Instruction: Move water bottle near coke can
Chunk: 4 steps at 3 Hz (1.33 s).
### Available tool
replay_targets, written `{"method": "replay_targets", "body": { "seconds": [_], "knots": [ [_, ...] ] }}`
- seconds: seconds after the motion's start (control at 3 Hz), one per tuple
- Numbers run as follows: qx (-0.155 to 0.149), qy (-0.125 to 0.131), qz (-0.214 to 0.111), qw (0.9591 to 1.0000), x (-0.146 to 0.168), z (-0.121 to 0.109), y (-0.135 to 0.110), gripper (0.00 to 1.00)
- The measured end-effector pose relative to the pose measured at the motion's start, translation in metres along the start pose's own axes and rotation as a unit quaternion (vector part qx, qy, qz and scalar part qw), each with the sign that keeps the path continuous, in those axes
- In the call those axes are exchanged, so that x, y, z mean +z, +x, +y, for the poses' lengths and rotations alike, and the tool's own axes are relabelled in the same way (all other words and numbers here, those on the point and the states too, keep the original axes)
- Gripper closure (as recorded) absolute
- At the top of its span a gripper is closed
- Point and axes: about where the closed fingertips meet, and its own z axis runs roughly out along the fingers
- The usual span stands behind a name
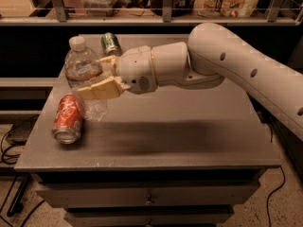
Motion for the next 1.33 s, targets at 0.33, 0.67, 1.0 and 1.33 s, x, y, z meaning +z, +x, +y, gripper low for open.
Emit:
{"method": "replay_targets", "body": {
  "seconds": [0.33, 0.67, 1.0, 1.33],
  "knots": [
    [0.005, 0.015, 0.014, 0.9998, -0.006, -0.012, 0.014, 0.33],
    [0.014, 0.024, 0.020, 0.9994, -0.009, -0.021, 0.029, 0.10],
    [0.044, 0.023, 0.011, 0.9987, -0.008, -0.023, 0.051, 0.00],
    [0.044, 0.023, 0.011, 0.9987, -0.008, -0.023, 0.052, 0.00]
  ]
}}
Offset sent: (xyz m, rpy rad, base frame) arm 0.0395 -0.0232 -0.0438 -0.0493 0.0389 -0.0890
